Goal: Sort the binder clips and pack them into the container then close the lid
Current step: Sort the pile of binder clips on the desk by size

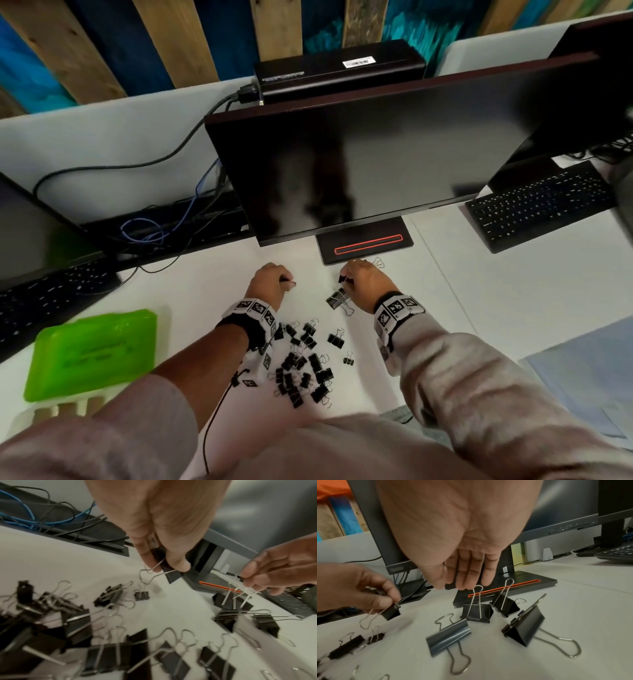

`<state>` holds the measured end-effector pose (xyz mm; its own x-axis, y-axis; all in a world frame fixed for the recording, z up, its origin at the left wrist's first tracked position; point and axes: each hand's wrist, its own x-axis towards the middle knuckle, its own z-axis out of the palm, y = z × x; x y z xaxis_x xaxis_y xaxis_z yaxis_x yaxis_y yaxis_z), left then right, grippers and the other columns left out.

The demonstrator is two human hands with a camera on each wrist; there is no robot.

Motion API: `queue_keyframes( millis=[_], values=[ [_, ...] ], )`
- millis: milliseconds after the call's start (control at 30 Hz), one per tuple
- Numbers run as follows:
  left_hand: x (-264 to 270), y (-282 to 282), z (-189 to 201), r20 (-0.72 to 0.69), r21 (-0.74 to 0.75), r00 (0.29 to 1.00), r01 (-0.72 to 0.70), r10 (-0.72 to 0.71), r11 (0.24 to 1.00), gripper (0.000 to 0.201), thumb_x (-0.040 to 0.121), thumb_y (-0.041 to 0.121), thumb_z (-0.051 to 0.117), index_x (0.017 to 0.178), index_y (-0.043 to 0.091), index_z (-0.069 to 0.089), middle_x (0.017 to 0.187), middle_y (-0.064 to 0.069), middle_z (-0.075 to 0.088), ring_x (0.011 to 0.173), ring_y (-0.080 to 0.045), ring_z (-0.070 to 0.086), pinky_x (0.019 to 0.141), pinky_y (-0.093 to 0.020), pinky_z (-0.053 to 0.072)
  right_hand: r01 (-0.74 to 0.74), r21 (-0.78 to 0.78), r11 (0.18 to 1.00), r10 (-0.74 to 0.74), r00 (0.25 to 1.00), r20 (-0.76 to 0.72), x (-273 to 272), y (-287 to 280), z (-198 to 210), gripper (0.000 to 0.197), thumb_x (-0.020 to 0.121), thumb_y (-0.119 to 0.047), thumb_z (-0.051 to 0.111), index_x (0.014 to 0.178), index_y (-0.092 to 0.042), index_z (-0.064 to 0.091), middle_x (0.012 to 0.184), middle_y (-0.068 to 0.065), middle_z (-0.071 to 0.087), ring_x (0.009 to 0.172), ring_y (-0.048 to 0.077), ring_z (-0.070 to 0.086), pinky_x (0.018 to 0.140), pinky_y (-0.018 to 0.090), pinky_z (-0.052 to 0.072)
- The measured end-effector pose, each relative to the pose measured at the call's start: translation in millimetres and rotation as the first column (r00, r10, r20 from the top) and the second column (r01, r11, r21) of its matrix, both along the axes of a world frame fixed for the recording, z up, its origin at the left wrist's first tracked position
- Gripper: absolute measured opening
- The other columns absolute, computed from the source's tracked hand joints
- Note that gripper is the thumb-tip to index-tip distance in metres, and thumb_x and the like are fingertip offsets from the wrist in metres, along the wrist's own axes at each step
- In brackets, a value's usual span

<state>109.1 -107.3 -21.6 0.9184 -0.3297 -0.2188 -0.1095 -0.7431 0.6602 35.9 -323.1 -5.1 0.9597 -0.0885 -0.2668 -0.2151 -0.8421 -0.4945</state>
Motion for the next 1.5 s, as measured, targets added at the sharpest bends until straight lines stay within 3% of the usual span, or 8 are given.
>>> queue_keyframes(
  millis=[200, 333, 500, 700, 800, 1200, 1367, 1500],
  values=[
    [-29.6, -38.6, 20.6, 0.009, -0.332, 0.986, 0.161, -0.168, 0.929, 0.033, 0.081, 0.002, 0.064, 0.109, 0.018, 0.057, 0.107, 0.002, 0.057, 0.092, -0.013, 0.060, 0.082, -0.014, 0.045, 0.012, 0.265, 0.964, 0.014, 0.995, -0.097, -12.9, 21.2, 9.9, 0.057, 0.079, -0.029, 0.072, 0.128, -0.016, 0.046, 0.116, 0.004, 0.057, 0.101, 0.019, 0.057, 0.090, 0.036, 0.049],
    [-47.1, -52.8, 26.9, -0.103, -0.444, 0.973, 0.141, -0.207, 0.885, 0.034, 0.088, -0.003, 0.051, 0.111, 0.018, 0.040, 0.111, 0.004, 0.047, 0.074, -0.019, 0.064, 0.070, -0.018, 0.051, 0.152, 0.342, 0.927, -0.144, 0.988, -0.051, -28.6, 18.4, 18.6, 0.041, 0.080, -0.025, 0.072, 0.113, -0.014, 0.052, 0.093, 0.005, 0.066, 0.078, 0.022, 0.063, 0.069, 0.027, 0.048],
    [-61.3, -41.3, 15.8, -0.075, -0.170, 0.945, 0.303, -0.319, 0.938, 0.034, 0.088, 0.013, 0.060, 0.117, 0.022, 0.045, 0.120, 0.007, 0.042, 0.085, -0.014, 0.058, 0.080, -0.025, 0.047, 0.227, 0.102, 0.968, -0.211, 0.966, -0.147, -50.0, 1.4, 17.6, 0.044, 0.076, -0.047, 0.070, 0.104, -0.016, 0.059, 0.093, 0.006, 0.066, 0.087, 0.022, 0.061, 0.075, 0.028, 0.045],
    [-83.8, -15.2, -6.9, -0.217, 0.040, 0.825, 0.542, -0.522, 0.839, 0.041, 0.072, 0.028, 0.078, 0.106, 0.029, 0.055, 0.116, 0.012, 0.043, 0.104, -0.009, 0.050, 0.093, -0.031, 0.046, 0.277, 0.002, 0.961, -0.259, 0.898, -0.356, -64.9, -8.5, -19.1, 0.062, 0.070, -0.058, 0.066, 0.120, -0.023, 0.057, 0.112, 0.009, 0.066, 0.101, 0.028, 0.063, 0.084, 0.032, 0.052],
    [-90.3, -10.0, -5.7, -0.143, 0.161, 0.833, 0.552, -0.534, 0.818, 0.058, 0.068, 0.030, 0.080, 0.116, 0.029, 0.050, 0.120, 0.009, 0.047, 0.111, -0.011, 0.048, 0.095, -0.033, 0.043, 0.375, 0.027, 0.926, -0.338, 0.862, -0.379, -64.1, -10.7, -27.0, 0.049, 0.073, -0.050, 0.067, 0.104, -0.012, 0.064, 0.100, 0.013, 0.070, 0.093, 0.030, 0.067, 0.078, 0.034, 0.055],
    [-83.0, 43.1, -5.5, 0.056, 0.294, 0.943, 0.297, -0.327, 0.909, 0.036, 0.085, 0.021, 0.063, 0.119, 0.025, 0.051, 0.132, 0.005, 0.042, 0.125, -0.017, 0.039, 0.104, -0.038, 0.037, 0.447, 0.169, 0.878, -0.453, 0.892, -0.005, -56.0, 3.8, -9.4, 0.031, 0.089, -0.012, 0.049, 0.120, -0.009, 0.050, 0.108, 0.019, 0.065, 0.103, 0.037, 0.059, 0.087, 0.038, 0.045],
    [-92.9, 56.9, -3.9, 0.033, 0.190, 0.942, 0.323, -0.335, 0.927, 0.034, 0.085, 0.030, 0.063, 0.117, 0.028, 0.051, 0.128, 0.007, 0.042, 0.121, -0.013, 0.042, 0.105, -0.036, 0.038, 0.179, 0.200, 0.963, -0.214, 0.961, 0.173, -61.5, 26.1, -4.2, 0.029, 0.085, -0.004, 0.053, 0.114, -0.009, 0.056, 0.102, 0.006, 0.060, 0.085, 0.013, 0.055, 0.081, 0.031, 0.048],
    [-109.8, 58.2, 4.2, -0.145, 0.104, 0.855, 0.513, -0.497, 0.852, 0.033, 0.078, 0.042, 0.069, 0.106, 0.033, 0.055, 0.112, 0.013, 0.045, 0.102, -0.008, 0.049, 0.089, -0.030, 0.045, -0.205, 0.280, 0.938, 0.255, 0.954, -0.156, -74.6, 59.2, 1.3, 0.023, 0.085, -0.023, 0.065, 0.107, -0.017, 0.060, 0.080, -0.011, 0.059, 0.069, 0.001, 0.056, 0.069, 0.019, 0.043]
  ],
)
